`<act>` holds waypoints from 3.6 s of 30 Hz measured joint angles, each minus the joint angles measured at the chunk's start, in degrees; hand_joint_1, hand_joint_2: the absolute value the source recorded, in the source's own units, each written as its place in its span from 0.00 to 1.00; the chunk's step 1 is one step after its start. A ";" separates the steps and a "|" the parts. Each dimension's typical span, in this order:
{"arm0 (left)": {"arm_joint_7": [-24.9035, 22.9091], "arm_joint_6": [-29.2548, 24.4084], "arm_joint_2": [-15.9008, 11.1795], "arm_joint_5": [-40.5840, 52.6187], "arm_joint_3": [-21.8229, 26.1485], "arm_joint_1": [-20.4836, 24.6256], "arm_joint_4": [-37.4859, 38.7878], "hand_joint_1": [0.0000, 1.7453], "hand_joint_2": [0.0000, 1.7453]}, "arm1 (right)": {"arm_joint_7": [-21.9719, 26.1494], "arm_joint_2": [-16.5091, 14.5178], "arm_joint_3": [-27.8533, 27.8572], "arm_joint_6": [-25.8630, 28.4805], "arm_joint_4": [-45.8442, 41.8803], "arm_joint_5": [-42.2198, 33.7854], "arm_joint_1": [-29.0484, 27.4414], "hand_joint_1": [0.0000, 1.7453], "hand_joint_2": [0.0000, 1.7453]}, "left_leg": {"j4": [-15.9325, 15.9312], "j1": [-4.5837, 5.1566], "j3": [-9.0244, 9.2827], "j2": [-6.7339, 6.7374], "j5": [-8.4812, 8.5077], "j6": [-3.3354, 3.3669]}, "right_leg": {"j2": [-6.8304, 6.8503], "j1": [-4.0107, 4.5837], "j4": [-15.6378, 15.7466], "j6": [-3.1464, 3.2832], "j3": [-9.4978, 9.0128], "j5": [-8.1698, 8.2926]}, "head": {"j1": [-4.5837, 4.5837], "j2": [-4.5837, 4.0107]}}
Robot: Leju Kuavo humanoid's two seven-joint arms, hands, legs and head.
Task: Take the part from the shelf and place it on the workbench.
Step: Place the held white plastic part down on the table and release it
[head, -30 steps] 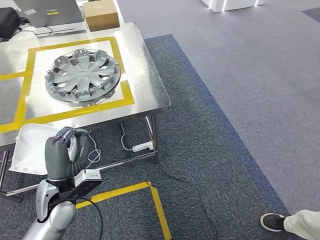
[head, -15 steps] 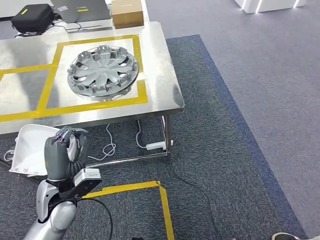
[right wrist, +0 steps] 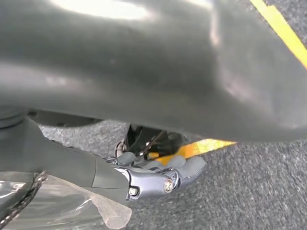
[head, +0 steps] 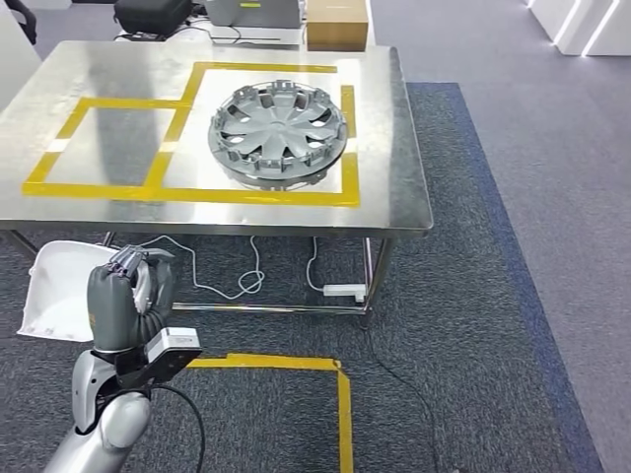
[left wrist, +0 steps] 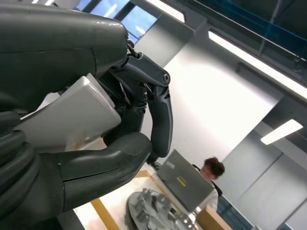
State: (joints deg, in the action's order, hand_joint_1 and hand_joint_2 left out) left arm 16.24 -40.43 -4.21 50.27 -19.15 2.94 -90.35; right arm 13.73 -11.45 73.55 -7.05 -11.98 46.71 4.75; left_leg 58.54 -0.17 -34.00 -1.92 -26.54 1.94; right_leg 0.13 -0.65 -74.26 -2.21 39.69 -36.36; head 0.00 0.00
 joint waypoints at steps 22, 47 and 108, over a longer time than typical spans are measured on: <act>-0.24 0.80 0.04 -0.44 -0.24 2.94 1.20 1.00 1.00 | 0.30 0.17 -0.47 0.46 -0.02 0.63 0.20 0.00 0.00 | 0.36 0.66 -0.51 6.42 0.06 -1.81 | 5.83 0.36 16.38 1.26 -8.78 6.43 | 1.03 0.00; -0.73 0.67 -0.11 -0.31 -0.46 3.06 1.53 1.00 1.00 | 2.07 0.50 -0.59 1.19 0.00 -0.72 0.20 0.00 0.00 | 13.50 -0.57 -6.31 1.40 -4.61 -3.42 | 0.09 -0.16 16.82 2.66 -8.06 7.62 | 1.15 0.00; -0.87 0.39 0.30 -0.27 -0.51 2.73 1.67 1.00 1.00 | 2.14 0.78 -0.59 1.15 0.00 -0.51 0.08 0.00 0.00 | 13.74 -0.72 -4.87 1.53 -6.44 -3.37 | -0.21 -0.06 17.08 2.74 -8.48 7.46 | 0.69 0.00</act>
State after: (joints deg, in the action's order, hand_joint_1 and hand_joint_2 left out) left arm 15.37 -40.04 -3.91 50.00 -19.66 5.67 -88.67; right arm 15.87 -10.67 72.96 -5.90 -11.98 46.20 4.83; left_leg 72.28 -0.89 -38.87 -0.39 -32.98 -1.44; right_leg -0.08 -0.71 -57.18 0.53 31.21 -28.90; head 0.69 0.00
